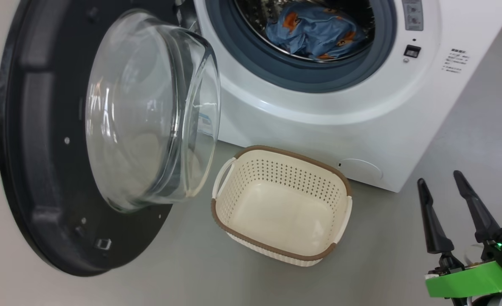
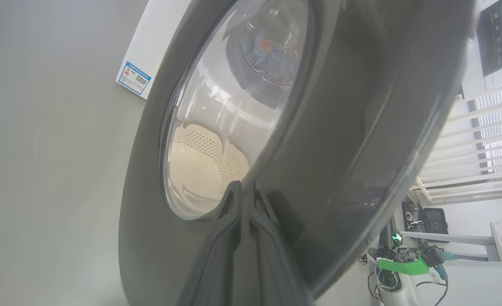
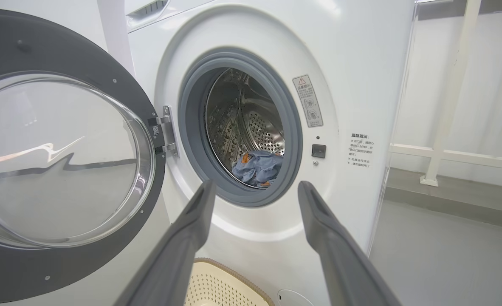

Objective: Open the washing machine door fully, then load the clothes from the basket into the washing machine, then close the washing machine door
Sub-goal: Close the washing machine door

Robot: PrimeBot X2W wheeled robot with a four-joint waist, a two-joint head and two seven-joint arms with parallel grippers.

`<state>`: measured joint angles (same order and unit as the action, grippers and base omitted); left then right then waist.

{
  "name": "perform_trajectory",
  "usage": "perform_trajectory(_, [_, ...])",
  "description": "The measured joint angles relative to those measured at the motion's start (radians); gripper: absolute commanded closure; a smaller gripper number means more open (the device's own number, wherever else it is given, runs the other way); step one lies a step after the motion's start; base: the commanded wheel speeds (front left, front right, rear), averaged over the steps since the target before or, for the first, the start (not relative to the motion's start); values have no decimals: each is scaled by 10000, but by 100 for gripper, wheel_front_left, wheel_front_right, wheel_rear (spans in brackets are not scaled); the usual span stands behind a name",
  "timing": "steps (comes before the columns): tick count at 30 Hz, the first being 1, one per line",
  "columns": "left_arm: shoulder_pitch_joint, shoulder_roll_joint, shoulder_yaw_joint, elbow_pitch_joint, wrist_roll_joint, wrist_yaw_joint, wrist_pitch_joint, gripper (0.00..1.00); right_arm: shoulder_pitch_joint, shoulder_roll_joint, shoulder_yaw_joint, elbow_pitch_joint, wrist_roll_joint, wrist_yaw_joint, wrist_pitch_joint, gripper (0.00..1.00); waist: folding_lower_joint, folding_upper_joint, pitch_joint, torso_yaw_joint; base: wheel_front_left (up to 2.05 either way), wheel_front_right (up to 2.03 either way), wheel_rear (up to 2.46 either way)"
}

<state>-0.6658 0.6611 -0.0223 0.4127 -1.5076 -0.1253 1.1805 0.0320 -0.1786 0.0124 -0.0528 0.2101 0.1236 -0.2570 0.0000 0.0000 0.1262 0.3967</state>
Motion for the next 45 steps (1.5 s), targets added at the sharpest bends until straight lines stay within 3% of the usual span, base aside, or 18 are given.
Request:
perform_trajectory(11, [527,-245,-244,-1538,-247,0,353,100,264,209,-493,-46,-12,0,0,0,0,0,-270,-741,0,0,0])
perform_trajectory(25, [562,-974,-769,-2648,-102,0,17,100,374,447,-681,-136,-13,0,0,0,0,0,-267,-1908,0,0,0])
perform_trajectory(45, [128,-1442,-999,-2082,765,0,-1697,100,356,652,-865,-188,-13,0,0,0,0,0,-20,-4242,0,0,0])
